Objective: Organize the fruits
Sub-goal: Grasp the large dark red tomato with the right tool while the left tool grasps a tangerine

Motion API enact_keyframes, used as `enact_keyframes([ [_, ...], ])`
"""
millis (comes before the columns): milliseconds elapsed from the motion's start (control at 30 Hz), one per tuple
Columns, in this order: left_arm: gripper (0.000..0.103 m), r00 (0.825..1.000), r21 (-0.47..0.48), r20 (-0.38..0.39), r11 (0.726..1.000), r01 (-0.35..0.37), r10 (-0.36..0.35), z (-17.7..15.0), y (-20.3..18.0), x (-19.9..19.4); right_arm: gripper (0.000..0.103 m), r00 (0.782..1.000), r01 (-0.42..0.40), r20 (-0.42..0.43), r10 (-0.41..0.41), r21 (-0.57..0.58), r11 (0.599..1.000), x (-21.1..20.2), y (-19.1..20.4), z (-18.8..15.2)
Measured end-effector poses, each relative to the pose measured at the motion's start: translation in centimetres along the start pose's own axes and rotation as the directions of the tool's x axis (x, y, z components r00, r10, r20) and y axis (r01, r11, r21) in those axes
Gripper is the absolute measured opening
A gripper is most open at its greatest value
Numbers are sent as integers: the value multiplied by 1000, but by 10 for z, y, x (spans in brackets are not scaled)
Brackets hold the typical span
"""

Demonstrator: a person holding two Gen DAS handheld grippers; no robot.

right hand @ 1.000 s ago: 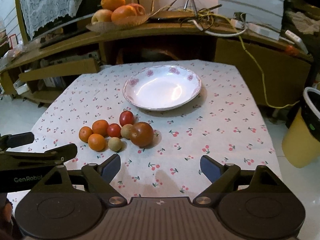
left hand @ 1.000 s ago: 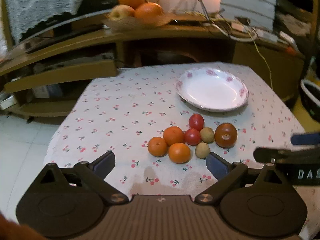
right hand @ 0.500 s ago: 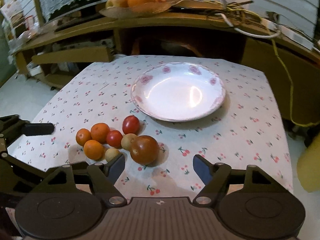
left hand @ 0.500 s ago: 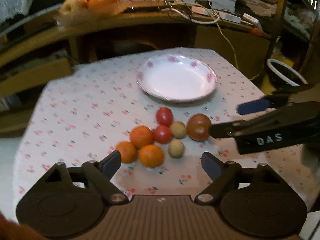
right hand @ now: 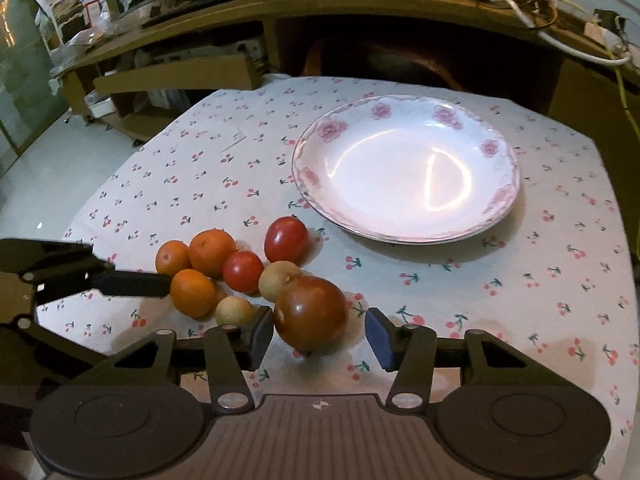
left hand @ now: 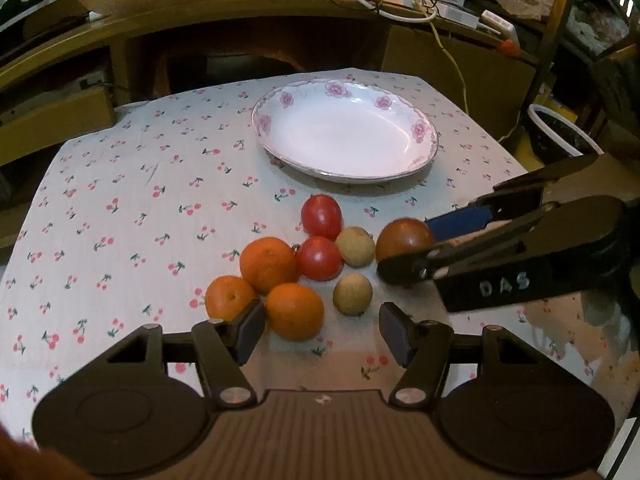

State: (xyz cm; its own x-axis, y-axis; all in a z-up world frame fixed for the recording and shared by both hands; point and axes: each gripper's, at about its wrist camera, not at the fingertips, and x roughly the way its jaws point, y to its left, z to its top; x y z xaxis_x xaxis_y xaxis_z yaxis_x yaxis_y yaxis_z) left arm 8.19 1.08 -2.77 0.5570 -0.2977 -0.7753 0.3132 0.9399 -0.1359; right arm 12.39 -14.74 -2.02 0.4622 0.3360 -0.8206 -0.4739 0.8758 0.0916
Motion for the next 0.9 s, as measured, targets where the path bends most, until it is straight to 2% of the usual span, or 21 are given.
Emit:
enact_keyframes([
  [67, 67, 1000, 18, -1, 1000, -4, 4, 2, -1, 3, 50, 1000, -9, -14, 9, -8, 1000, 4, 0, 1],
  [200, 65, 999, 51, -30, 999, -9, 10, -1, -3, 11, 41, 999, -43, -33, 43, -6, 999, 5, -1, 0],
  [300, 60, 1000, 73, -28, 997, -8, 10, -1, -5, 12, 41, 998, -41, -47, 40, -16, 999, 0, 0, -2],
  [433, 49, 999, 65, -37, 997, 32, -30, 1, -3, 11, 40, 997, -49, -63, 48, -8, 999, -4, -4, -5],
  [633, 49, 999, 146, -26, 989, 25, -22, 1, -14, 8, 40, 997, -41, -69, 41, 8, 999, -13, -13, -14],
  [900, 51, 999, 157, -35, 987, 14, -9, 1, -14, 17, 41, 996, -51, -72, 51, 12, 999, -16, -16, -18],
])
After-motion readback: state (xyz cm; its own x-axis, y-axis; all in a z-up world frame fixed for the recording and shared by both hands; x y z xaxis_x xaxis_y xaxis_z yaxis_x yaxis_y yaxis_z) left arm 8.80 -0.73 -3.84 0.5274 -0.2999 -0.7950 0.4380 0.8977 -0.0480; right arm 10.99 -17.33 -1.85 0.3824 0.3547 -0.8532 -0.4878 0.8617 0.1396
